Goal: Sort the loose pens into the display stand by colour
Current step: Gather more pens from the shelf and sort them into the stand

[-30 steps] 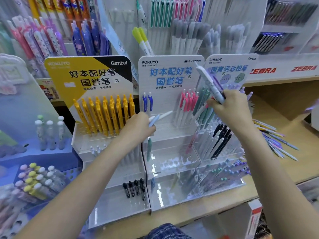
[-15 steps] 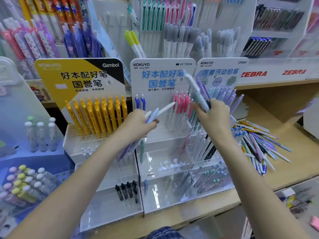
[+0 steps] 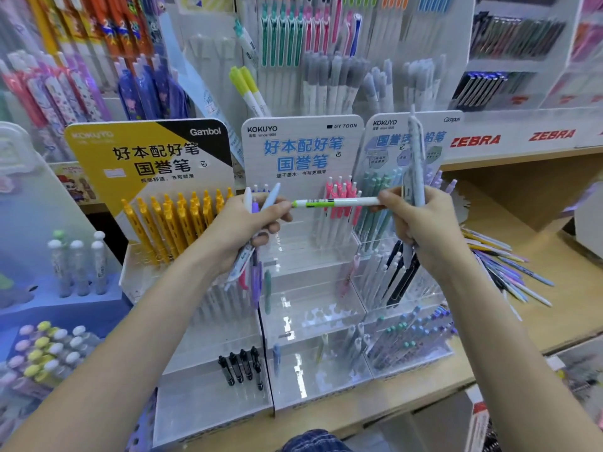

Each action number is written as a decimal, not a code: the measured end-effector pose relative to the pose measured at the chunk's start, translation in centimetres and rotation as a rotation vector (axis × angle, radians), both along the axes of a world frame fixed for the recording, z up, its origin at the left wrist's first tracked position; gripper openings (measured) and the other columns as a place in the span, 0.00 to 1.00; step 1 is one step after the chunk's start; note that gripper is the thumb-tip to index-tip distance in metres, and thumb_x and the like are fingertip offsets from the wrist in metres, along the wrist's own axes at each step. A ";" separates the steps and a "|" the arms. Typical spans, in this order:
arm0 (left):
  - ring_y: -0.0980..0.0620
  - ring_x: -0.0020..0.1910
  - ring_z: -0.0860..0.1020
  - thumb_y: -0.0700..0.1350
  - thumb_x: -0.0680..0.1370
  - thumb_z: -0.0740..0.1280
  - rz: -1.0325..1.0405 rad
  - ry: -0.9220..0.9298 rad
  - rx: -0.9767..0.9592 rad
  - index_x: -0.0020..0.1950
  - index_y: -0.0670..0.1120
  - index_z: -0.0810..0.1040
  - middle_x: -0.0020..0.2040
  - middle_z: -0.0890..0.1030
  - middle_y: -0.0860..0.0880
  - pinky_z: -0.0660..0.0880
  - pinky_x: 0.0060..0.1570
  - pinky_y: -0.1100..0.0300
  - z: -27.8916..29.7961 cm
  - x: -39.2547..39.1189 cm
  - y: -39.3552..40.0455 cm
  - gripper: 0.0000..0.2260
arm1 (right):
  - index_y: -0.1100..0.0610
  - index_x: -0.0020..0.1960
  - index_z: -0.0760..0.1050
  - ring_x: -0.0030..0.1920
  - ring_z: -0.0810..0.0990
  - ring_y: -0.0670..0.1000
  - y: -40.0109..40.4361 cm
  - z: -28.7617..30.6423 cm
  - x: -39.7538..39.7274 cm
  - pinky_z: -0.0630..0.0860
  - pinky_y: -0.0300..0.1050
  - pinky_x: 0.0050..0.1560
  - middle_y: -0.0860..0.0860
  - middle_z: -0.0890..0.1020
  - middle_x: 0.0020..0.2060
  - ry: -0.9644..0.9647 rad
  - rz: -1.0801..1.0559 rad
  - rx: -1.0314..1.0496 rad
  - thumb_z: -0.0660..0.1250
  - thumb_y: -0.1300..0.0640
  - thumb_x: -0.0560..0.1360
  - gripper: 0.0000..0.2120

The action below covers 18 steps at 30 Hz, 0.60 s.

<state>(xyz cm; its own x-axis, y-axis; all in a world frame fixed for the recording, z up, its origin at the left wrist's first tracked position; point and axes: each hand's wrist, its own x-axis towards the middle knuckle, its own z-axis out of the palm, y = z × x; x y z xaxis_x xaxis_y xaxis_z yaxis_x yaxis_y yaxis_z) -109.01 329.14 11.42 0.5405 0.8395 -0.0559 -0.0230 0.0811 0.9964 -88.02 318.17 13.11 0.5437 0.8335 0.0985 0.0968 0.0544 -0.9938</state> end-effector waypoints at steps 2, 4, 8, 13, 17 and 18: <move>0.59 0.26 0.70 0.39 0.76 0.66 0.052 -0.068 -0.011 0.44 0.40 0.77 0.34 0.80 0.49 0.61 0.20 0.70 0.2 0.4 0.1 0.02 | 0.64 0.44 0.75 0.20 0.61 0.45 0.0 -0.5 -0.3 0.59 0.36 0.20 0.45 0.71 0.19 0.000 0.027 -0.028 0.67 0.62 0.74 0.04; 0.59 0.26 0.70 0.38 0.75 0.67 0.114 -0.092 0.002 0.42 0.40 0.77 0.32 0.80 0.49 0.62 0.20 0.70 0.4 0.6 0.2 0.03 | 0.62 0.42 0.76 0.20 0.62 0.44 -0.1 -0.8 -0.5 0.61 0.36 0.20 0.46 0.73 0.21 -0.108 0.044 -0.104 0.69 0.61 0.73 0.04; 0.60 0.22 0.69 0.41 0.74 0.70 0.107 0.147 0.252 0.38 0.43 0.79 0.26 0.78 0.52 0.63 0.21 0.69 1.1 0.1 0.1 0.05 | 0.60 0.41 0.78 0.20 0.67 0.39 0.5 -0.5 -1.6 0.64 0.29 0.22 0.44 0.75 0.24 -0.358 0.086 -0.150 0.73 0.60 0.70 0.04; 0.58 0.21 0.66 0.41 0.74 0.70 -0.050 0.212 0.325 0.42 0.42 0.81 0.27 0.73 0.50 0.62 0.21 0.67 2.3 0.0 -0.1 0.03 | 0.60 0.41 0.78 0.18 0.62 0.43 2.2 0.2 -4.6 0.59 0.35 0.20 0.45 0.69 0.17 -0.219 0.368 -0.213 0.71 0.63 0.72 0.03; 0.55 0.22 0.64 0.41 0.74 0.70 -0.083 0.209 0.326 0.44 0.45 0.82 0.26 0.70 0.50 0.62 0.21 0.66 2.5 -1.0 0.3 0.02 | 0.58 0.40 0.78 0.20 0.63 0.44 2.9 0.8 -5.3 0.60 0.36 0.21 0.50 0.74 0.24 -0.231 0.438 -0.258 0.73 0.62 0.70 0.04; 0.55 0.21 0.65 0.41 0.75 0.69 -0.080 0.218 0.338 0.45 0.45 0.82 0.27 0.72 0.50 0.63 0.21 0.67 2.6 -1.2 0.3 0.02 | 0.59 0.40 0.78 0.20 0.63 0.44 3.0 0.9 -5.5 0.61 0.36 0.21 0.48 0.75 0.23 -0.244 0.438 -0.259 0.73 0.61 0.70 0.04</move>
